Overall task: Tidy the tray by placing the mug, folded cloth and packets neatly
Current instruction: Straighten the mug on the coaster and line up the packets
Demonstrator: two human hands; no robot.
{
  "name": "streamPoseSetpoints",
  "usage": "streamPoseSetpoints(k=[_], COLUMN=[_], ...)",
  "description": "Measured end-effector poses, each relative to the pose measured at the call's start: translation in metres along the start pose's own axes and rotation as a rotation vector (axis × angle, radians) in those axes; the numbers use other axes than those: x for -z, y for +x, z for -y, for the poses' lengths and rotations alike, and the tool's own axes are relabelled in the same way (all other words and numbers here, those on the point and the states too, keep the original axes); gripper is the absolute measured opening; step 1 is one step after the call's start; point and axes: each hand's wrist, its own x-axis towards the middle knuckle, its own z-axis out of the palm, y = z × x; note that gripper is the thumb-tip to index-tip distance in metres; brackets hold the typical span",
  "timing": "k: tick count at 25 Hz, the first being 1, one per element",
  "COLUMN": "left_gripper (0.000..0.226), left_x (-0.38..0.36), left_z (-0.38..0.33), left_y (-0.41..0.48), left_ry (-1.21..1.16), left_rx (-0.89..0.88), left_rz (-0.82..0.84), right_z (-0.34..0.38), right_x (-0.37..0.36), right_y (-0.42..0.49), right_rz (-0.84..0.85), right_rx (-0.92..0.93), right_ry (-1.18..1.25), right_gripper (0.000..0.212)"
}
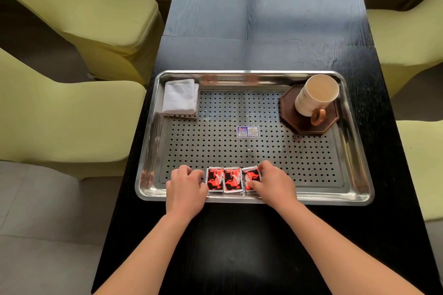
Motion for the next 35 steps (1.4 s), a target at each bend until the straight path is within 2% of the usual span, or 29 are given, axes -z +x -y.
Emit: streamPoseSetpoints(k=[4,7,10,16,19,23,27,35], left_gripper=[0.020,0.012,0.015,0.034,0.047,0.055,0.063,0.062], left_x=[0.000,0.001,0.000,-0.001,-0.001,0.000,-0.003,-0.005], left_z=[-0.009,-0.018,-0.025,-0.023,-0.024,-0.029,-0.030,-0.034], left_y=[0.000,0.003,0.006,0.012,0.014,0.019,0.019,0.019], left_ry=[-0.073,-0.194,-0.213,-0.249,-0.261,-0.196,-0.148,-0.162], left_rx=[0.034,0.075,0.074,0.086,0.056,0.003,-0.018,-0.024], left_rz=[0.005,0.060,0.082,0.097,0.125,0.176,0.184,0.171], right_z=[0.000,0.003,0.005,0.000,-0.001,0.009,0.021,0.023], right_x=[-0.001,-0.002,-0.003,-0.002,-0.002,-0.001,-0.008,-0.013], right_y=[-0.001,-0.003,-0.005,-0.004,-0.002,0.003,0.007,0.008], right_rz=[-0.060,-0.047,-0.043,-0.006,-0.027,0.055,0.040,0.009], right_rx=[0.014,0.033,0.039,0.037,0.194,0.369,0.405,0.346], right_ry=[0.055,-0.005,-0.024,0.022,-0.019,-0.177,-0.282,-0.260], right_gripper=[0.030,0.030,0.033,0.038,0.054,0.067,0.064,0.053])
